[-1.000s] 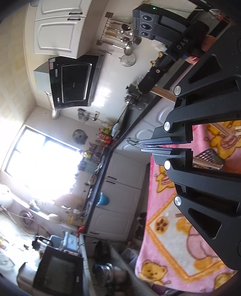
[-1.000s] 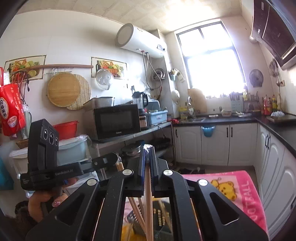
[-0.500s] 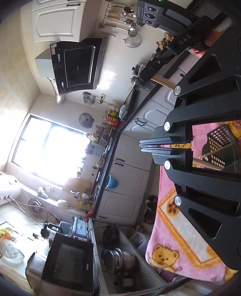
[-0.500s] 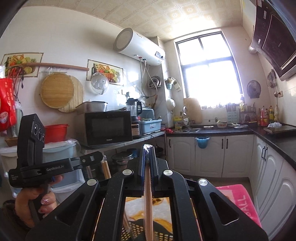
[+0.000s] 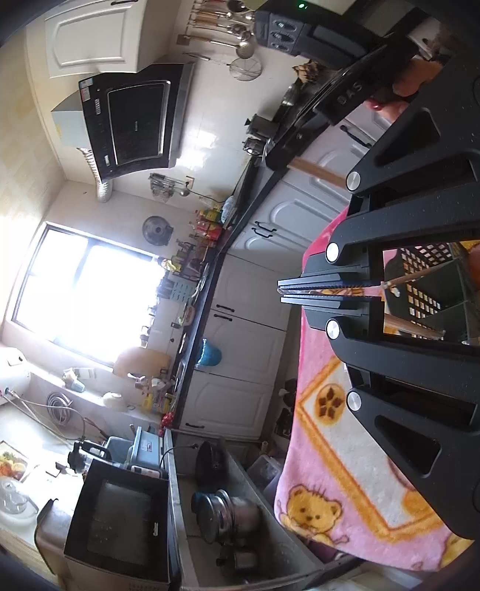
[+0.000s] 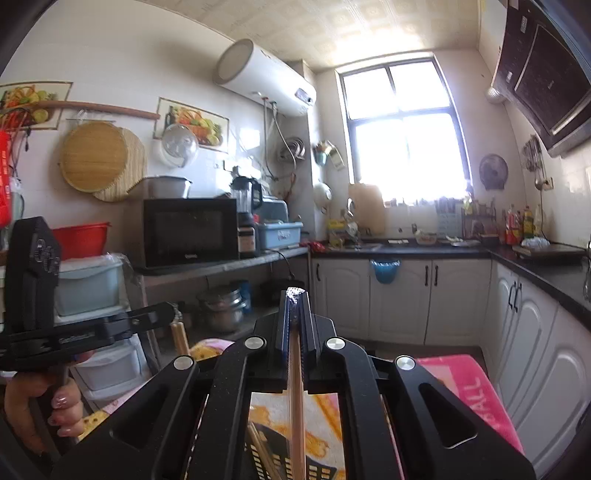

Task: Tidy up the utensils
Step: 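Open the left tool into the caddy while the right tool releases its bundle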

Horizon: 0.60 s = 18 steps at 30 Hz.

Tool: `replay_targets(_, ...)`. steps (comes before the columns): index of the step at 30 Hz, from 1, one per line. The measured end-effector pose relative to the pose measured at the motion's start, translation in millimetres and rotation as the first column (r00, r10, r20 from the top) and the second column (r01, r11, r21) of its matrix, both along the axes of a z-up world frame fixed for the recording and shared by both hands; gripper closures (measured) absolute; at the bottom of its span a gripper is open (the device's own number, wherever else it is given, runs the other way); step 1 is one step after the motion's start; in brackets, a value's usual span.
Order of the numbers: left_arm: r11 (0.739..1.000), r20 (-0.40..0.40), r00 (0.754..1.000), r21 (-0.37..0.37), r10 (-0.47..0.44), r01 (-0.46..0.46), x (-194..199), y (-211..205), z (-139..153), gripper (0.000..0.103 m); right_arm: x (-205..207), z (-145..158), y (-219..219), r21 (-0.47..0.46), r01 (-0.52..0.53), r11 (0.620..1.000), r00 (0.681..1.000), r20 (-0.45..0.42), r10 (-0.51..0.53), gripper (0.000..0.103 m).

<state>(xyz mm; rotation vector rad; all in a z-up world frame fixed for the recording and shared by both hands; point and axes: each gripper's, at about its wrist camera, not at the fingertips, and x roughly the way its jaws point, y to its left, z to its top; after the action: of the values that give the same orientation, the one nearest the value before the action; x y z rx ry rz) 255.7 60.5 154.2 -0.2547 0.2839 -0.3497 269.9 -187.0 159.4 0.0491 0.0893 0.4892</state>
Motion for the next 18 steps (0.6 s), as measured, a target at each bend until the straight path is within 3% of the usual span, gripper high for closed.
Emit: replay_targets(18,0.999,-0.076,0.997,-0.032,-0.001,-0.001,-2,7,-38,0.102,5,-32,8,-0.011,0.007,1.000,0.996,-0.090,-0.008,0.097)
